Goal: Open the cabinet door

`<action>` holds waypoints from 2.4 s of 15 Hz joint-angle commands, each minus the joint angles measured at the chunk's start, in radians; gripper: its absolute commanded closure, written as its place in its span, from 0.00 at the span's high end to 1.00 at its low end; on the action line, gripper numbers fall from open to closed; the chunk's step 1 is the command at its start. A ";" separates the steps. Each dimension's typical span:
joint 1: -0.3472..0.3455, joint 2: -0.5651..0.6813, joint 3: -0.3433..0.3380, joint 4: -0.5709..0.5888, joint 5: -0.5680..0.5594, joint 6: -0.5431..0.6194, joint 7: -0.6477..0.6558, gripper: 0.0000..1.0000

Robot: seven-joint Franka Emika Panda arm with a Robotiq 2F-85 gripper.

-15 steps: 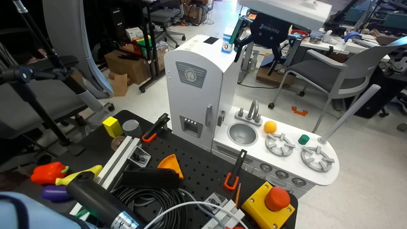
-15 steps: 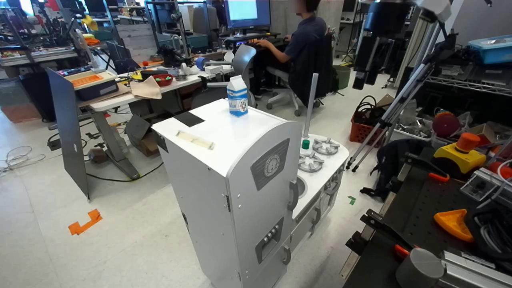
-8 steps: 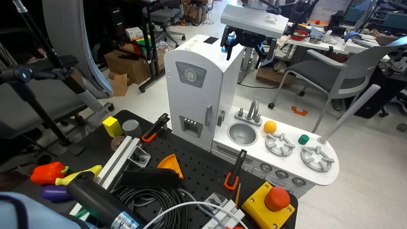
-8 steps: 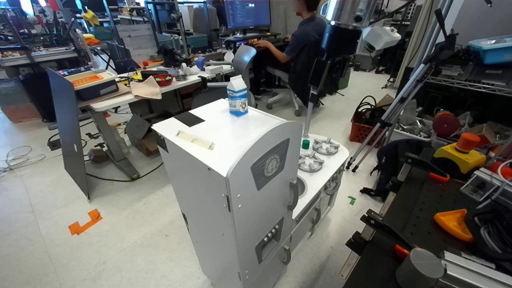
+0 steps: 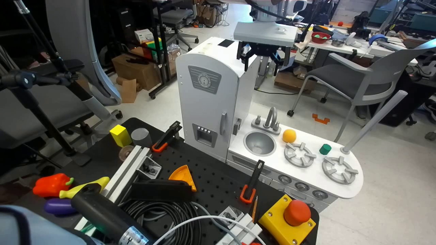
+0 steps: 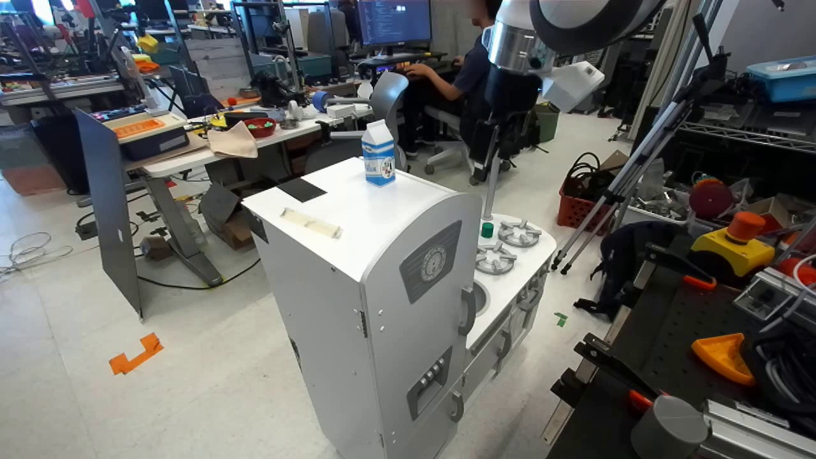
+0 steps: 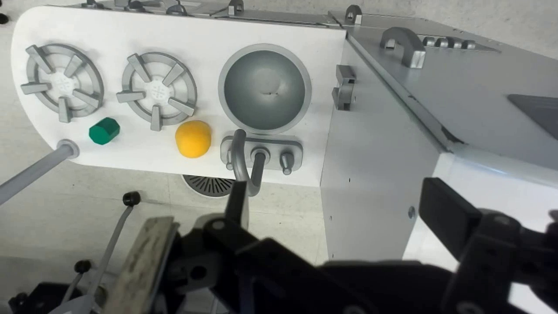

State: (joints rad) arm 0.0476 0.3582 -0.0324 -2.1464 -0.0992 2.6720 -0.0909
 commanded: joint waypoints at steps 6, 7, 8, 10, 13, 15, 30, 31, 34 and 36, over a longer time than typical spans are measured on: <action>0.034 0.039 -0.010 0.067 -0.134 0.015 0.051 1.00; 0.033 0.043 -0.004 0.073 -0.133 0.013 0.044 1.00; 0.026 0.045 0.007 0.074 -0.120 0.005 0.029 1.00; 0.008 0.045 0.037 0.067 -0.086 -0.011 -0.013 1.00; -0.025 0.061 0.098 0.069 -0.015 -0.050 -0.099 1.00; -0.056 0.072 0.146 0.074 0.053 -0.099 -0.175 1.00; -0.073 0.119 0.184 0.195 0.084 -0.669 -0.523 1.00; -0.068 0.124 0.180 0.204 0.067 -0.703 -0.536 1.00; -0.022 0.130 0.204 0.201 0.051 -0.788 -0.510 1.00; 0.010 0.156 0.214 0.229 0.030 -0.836 -0.511 1.00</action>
State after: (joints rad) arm 0.0116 0.4744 0.1655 -1.9714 -0.0334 1.9196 -0.6082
